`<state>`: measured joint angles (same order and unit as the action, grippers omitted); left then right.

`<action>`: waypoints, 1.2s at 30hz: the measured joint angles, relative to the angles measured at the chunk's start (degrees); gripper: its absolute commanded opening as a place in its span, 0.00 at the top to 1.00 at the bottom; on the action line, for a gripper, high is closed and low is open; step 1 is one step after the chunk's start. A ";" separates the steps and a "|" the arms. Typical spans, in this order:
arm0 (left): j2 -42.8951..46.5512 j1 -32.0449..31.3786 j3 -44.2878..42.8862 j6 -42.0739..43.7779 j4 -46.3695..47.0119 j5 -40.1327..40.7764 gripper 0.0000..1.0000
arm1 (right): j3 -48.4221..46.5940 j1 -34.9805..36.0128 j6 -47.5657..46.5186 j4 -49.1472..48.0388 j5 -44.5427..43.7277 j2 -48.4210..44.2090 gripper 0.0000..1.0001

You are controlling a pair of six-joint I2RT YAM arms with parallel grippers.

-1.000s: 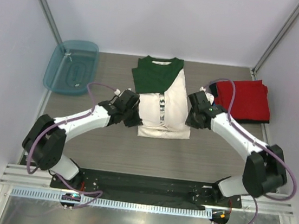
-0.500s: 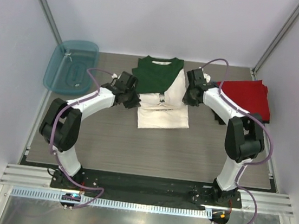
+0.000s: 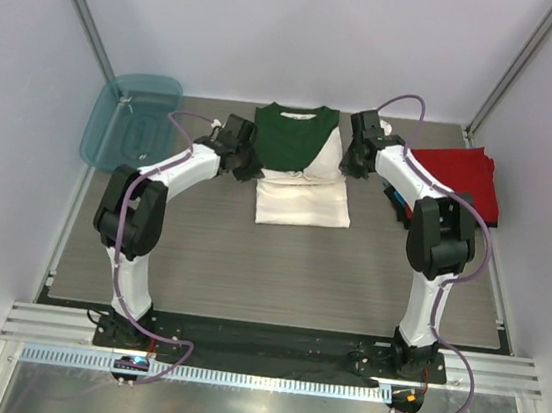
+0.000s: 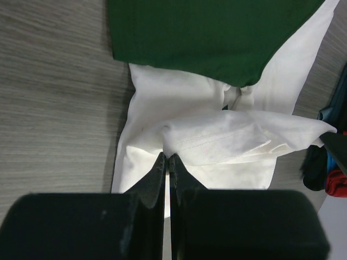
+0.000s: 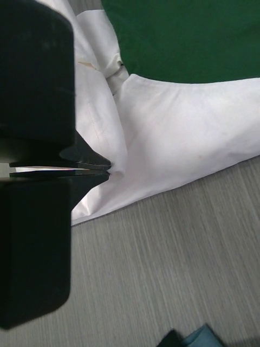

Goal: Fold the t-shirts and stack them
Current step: Fold the tshirt

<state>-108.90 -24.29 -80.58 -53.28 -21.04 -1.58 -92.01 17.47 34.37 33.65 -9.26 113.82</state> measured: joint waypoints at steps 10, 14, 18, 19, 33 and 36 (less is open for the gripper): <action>-7.45 3.10 -8.22 1.36 1.57 -2.54 0.11 | -11.06 -0.46 1.20 0.57 -2.14 8.07 0.23; -6.67 3.45 -6.84 2.36 2.47 -2.32 0.11 | -8.57 -0.46 1.20 -0.24 -4.04 6.49 0.26; -0.70 3.41 1.25 2.73 2.91 -2.73 0.16 | 5.29 -0.46 1.07 -3.65 -4.17 -2.62 0.29; 1.49 3.34 3.98 2.69 3.54 -3.04 0.17 | 10.03 -0.46 1.07 -4.83 -4.09 -6.34 0.32; 16.76 -4.26 28.85 -2.03 12.22 -7.45 0.50 | 39.43 -0.72 0.66 -14.84 6.56 -26.03 0.54; 16.76 -4.20 30.60 -2.54 12.98 -7.45 0.55 | 40.98 -0.72 0.63 -15.67 7.10 -25.14 0.55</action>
<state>-92.14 -28.49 -49.98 -55.81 -8.05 -9.04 -51.03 16.75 35.00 17.98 -2.15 88.68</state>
